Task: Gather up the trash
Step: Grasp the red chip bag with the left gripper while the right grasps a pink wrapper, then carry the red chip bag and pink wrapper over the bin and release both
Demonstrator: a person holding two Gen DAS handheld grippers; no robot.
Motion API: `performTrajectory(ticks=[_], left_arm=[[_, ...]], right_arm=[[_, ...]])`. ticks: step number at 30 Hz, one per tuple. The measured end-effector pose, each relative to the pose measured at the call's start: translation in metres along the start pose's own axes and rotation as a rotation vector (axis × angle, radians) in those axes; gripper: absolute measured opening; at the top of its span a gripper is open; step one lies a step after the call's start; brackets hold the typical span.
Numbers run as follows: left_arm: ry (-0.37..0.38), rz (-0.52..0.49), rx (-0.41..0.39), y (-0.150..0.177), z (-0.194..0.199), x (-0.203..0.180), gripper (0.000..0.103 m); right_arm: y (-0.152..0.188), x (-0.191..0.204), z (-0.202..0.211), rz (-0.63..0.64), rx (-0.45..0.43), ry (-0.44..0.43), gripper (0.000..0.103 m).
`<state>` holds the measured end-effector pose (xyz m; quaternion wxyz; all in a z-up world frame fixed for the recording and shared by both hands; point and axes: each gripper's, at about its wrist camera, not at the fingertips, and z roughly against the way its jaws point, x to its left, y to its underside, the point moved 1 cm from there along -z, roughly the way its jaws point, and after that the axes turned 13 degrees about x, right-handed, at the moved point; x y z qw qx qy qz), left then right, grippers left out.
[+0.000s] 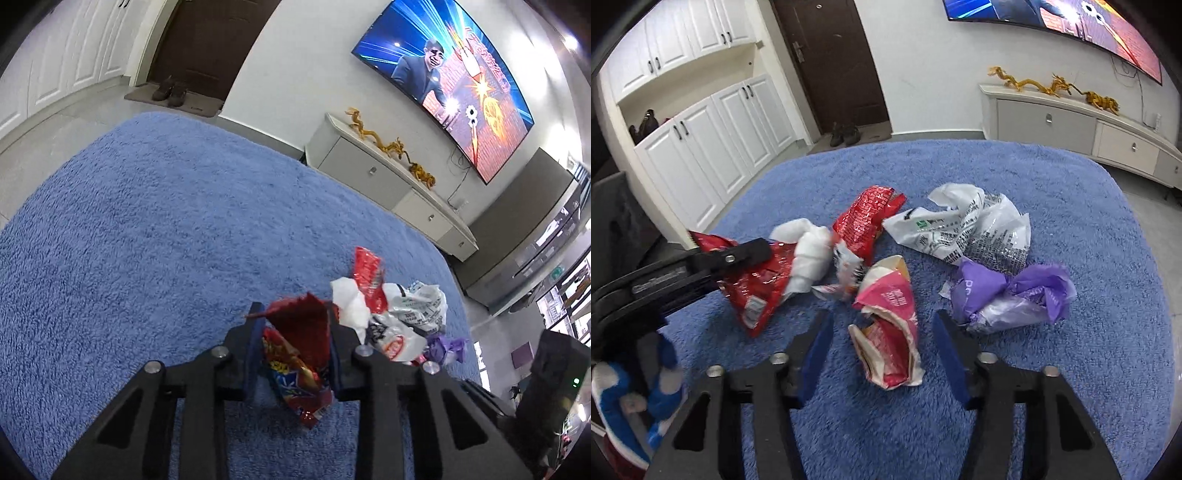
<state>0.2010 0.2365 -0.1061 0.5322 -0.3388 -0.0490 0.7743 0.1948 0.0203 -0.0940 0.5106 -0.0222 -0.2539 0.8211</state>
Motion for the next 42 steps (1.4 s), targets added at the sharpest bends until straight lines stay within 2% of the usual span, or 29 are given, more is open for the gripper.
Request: performTrajectory(ticks=[4, 11, 22, 25, 28, 35, 42], left_arm=[[0.002, 0.008, -0.032, 0.004, 0.015, -0.001, 0.026], [0.019, 0.040, -0.088, 0.025, 0.064, 0.005, 0.026], [-0.006, -0.016, -0.212, 0.064, 0.151, -0.014, 0.022], [-0.006, -0.020, -0.218, 0.069, 0.165, -0.015, 0.022], [0.033, -0.043, -0.204, 0.072, 0.177, -0.020, 0.022], [0.132, -0.184, -0.193, 0.084, 0.201, -0.069, 0.022], [0.196, -0.308, -0.140, 0.096, 0.192, -0.142, 0.022]], right_arm=[[0.010, 0.005, 0.014, 0.010, -0.008, -0.031, 0.030], [0.054, 0.012, 0.070, -0.026, -0.079, -0.103, 0.030], [0.107, 0.020, 0.153, -0.062, -0.222, -0.092, 0.030], [0.113, 0.022, 0.168, -0.062, -0.255, -0.089, 0.030], [0.122, 0.018, 0.179, -0.081, -0.285, -0.097, 0.030], [0.142, -0.012, 0.210, -0.146, -0.358, -0.101, 0.030], [0.168, -0.065, 0.241, -0.259, -0.424, -0.036, 0.030]])
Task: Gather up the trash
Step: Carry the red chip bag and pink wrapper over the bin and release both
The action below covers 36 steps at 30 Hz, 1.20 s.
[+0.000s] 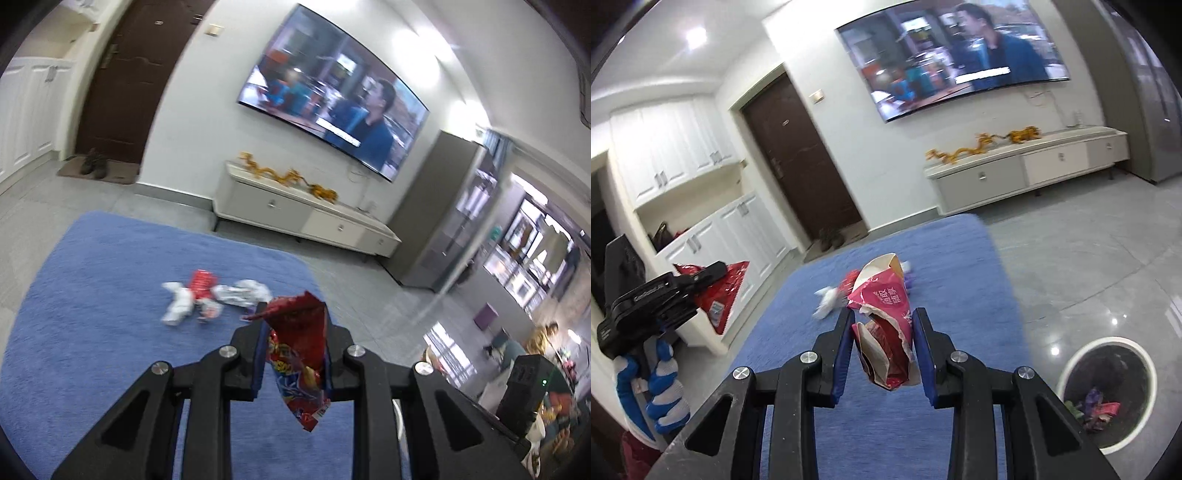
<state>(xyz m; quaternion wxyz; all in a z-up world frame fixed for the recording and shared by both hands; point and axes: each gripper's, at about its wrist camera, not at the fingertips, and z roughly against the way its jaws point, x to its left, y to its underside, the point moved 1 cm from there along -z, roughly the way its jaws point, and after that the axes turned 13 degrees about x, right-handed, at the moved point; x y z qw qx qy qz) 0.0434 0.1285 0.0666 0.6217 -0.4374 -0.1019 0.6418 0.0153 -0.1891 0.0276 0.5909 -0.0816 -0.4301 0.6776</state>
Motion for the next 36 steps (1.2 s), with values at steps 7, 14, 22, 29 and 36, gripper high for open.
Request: performTrajectory(ticks=[7, 14, 22, 29, 36], left_arm=[[0.050, -0.152, 0.100, -0.005, -0.058, -0.091, 0.022], [0.099, -0.293, 0.248, 0.009, -0.142, -0.183, 0.022], [0.109, -0.415, 0.473, 0.044, -0.266, -0.258, 0.024], [0.113, -0.468, 0.605, 0.075, -0.359, -0.295, 0.025], [0.122, -0.483, 0.701, 0.101, -0.419, -0.313, 0.048]], right_arm=[[0.004, -0.065, 0.026, -0.122, -0.038, 0.112, 0.030], [0.011, -0.127, 0.037, -0.226, -0.034, 0.232, 0.030], [0.038, -0.208, 0.023, -0.382, 0.036, 0.309, 0.030], [0.064, -0.266, -0.004, -0.504, 0.125, 0.336, 0.032], [0.080, -0.299, -0.022, -0.575, 0.188, 0.335, 0.033]])
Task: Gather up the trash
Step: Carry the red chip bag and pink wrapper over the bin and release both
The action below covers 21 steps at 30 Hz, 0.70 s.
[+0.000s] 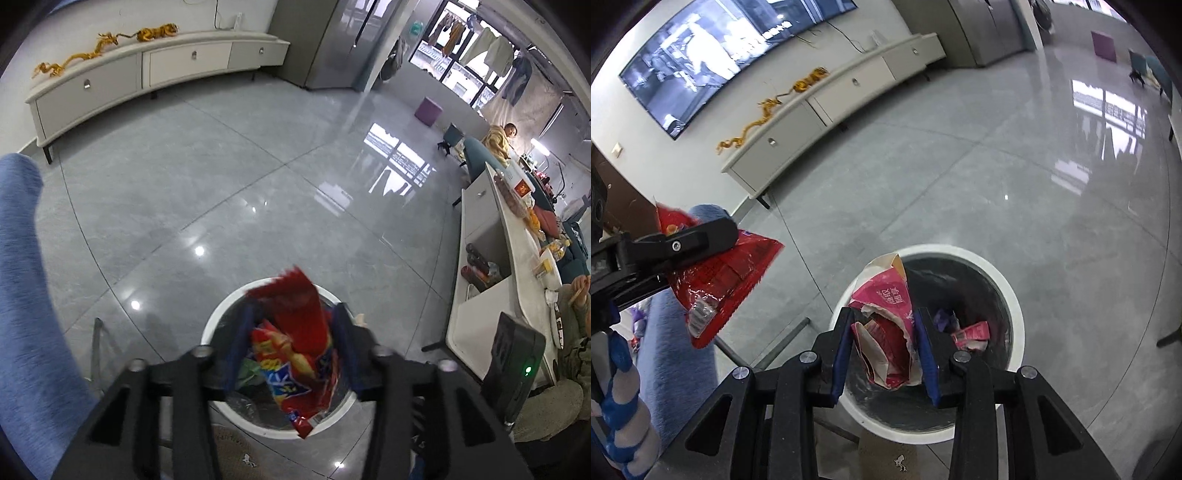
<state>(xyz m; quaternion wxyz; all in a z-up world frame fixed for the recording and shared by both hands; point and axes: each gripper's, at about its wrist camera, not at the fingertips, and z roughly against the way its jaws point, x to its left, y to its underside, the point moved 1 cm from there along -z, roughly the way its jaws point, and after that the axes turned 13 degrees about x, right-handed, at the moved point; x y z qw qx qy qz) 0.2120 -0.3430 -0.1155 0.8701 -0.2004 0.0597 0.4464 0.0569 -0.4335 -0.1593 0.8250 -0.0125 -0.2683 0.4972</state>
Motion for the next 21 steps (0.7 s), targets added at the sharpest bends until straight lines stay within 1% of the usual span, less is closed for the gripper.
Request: performTrajectory(ticks=[3, 5, 7, 8, 9, 11, 14, 21], left_arm=[[0.011, 0.000, 0.024, -0.005, -0.017, -0.002, 0.049], [0.013, 0.004, 0.032, -0.008, -0.025, -0.003, 0.051], [0.011, 0.010, 0.035, -0.009, -0.030, -0.003, 0.055], [0.011, 0.012, 0.035, -0.008, -0.030, -0.002, 0.056], [0.010, 0.014, 0.034, -0.007, -0.030, -0.001, 0.057], [0.011, 0.018, 0.032, -0.005, -0.030, 0.001, 0.058], [0.000, 0.021, 0.021, -0.001, -0.027, -0.002, 0.060], [0.011, 0.025, 0.001, 0.009, -0.011, 0.001, 0.062]], right_arm=[[0.001, -0.008, -0.007, -0.009, 0.023, 0.021, 0.034], [0.002, -0.013, -0.010, -0.019, 0.030, 0.032, 0.036], [0.002, -0.015, -0.010, -0.026, 0.033, 0.040, 0.039], [0.002, -0.016, -0.011, -0.025, 0.032, 0.044, 0.041], [0.002, -0.016, -0.010, -0.024, 0.032, 0.046, 0.046], [0.001, -0.012, -0.009, -0.021, 0.029, 0.052, 0.050], [0.000, -0.012, -0.007, -0.017, 0.021, 0.052, 0.051], [0.008, -0.003, 0.012, -0.005, -0.014, 0.065, 0.053]])
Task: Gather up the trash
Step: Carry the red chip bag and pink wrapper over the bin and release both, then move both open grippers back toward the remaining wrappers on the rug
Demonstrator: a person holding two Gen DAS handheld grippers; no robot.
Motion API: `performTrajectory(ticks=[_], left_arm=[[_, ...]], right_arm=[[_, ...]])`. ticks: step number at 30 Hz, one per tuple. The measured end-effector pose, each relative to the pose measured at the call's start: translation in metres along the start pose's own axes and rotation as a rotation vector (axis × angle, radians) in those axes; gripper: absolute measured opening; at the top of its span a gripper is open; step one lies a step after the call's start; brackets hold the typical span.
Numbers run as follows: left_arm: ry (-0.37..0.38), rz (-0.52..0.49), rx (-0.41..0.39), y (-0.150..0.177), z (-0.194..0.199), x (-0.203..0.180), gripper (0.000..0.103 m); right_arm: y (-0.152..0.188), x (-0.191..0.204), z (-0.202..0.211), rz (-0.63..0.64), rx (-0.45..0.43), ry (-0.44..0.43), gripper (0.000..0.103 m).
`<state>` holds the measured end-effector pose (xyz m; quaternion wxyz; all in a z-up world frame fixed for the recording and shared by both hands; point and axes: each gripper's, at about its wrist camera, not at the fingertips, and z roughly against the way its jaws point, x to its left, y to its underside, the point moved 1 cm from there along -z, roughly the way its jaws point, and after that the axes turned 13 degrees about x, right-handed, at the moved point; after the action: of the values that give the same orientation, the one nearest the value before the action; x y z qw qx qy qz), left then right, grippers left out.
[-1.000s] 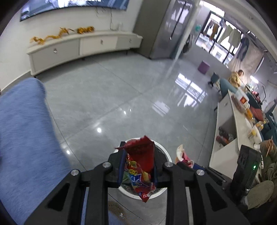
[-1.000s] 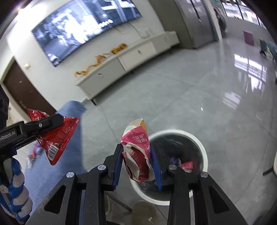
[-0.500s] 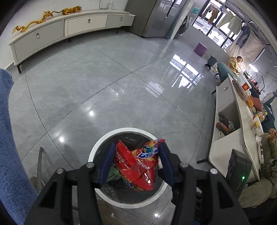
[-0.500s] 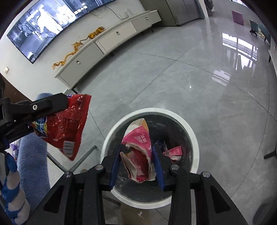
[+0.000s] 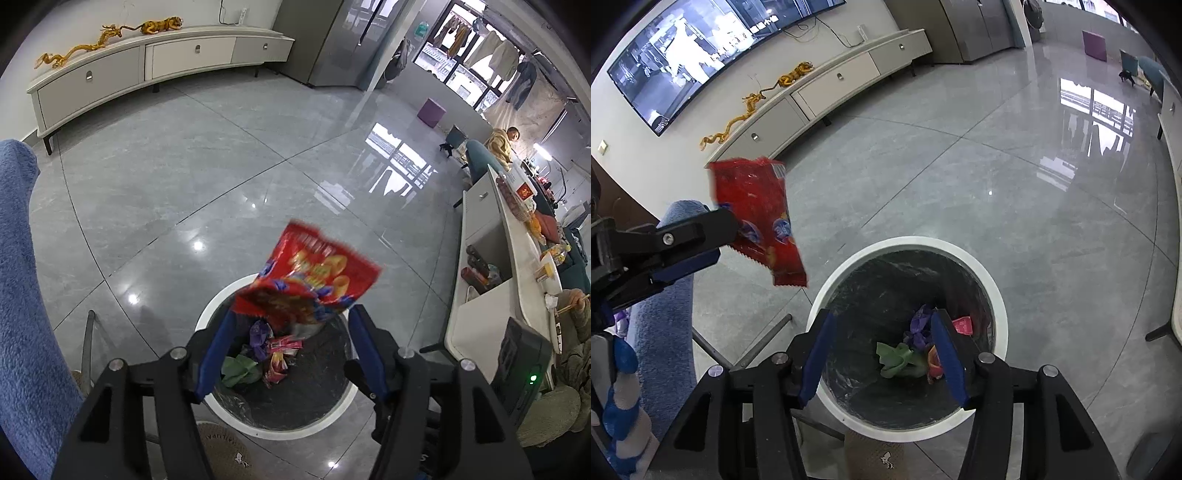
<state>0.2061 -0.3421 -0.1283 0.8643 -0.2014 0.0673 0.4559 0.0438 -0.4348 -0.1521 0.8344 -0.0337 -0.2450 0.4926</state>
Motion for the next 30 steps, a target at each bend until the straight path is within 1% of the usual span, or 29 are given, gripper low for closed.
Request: performTrajectory(ticks=[2, 4, 7, 10, 13, 17, 20, 26, 30], left_arm=[[0.011, 0.001, -0.002, 0.003, 0.004, 0.001, 0.062], [0.009, 0.001, -0.001, 0.004, 0.007, 0.000, 0.065], [0.010, 0.003, -0.004, 0.007, 0.012, -0.001, 0.066], [0.007, 0.005, -0.023, 0.013, 0.022, -0.003, 0.066], [-0.014, 0.003, -0.053, 0.020, 0.035, -0.005, 0.066], [-0.066, 0.000, -0.121, 0.033, 0.062, -0.007, 0.066], [-0.117, 0.005, -0.182, 0.048, 0.086, -0.007, 0.066], [-0.222, 0.005, -0.303, 0.084, 0.138, -0.004, 0.067], [-0.297, 0.024, -0.386, 0.115, 0.178, 0.005, 0.068]], right_arm=[[0.000, 0.001, 0.006, -0.001, -0.010, 0.007, 0.053], [0.002, 0.003, 0.012, -0.003, -0.020, 0.011, 0.054], [0.006, 0.004, 0.020, -0.006, -0.031, 0.017, 0.054], [0.009, 0.007, 0.030, -0.005, -0.048, 0.019, 0.054], [0.010, 0.015, 0.040, 0.002, -0.070, 0.018, 0.054], [0.012, 0.030, 0.058, 0.035, -0.111, 0.020, 0.054], [0.015, 0.043, 0.072, 0.054, -0.143, 0.024, 0.056], [0.025, 0.082, 0.101, 0.135, -0.210, 0.026, 0.058], [0.034, 0.109, 0.116, 0.185, -0.244, 0.002, 0.060]])
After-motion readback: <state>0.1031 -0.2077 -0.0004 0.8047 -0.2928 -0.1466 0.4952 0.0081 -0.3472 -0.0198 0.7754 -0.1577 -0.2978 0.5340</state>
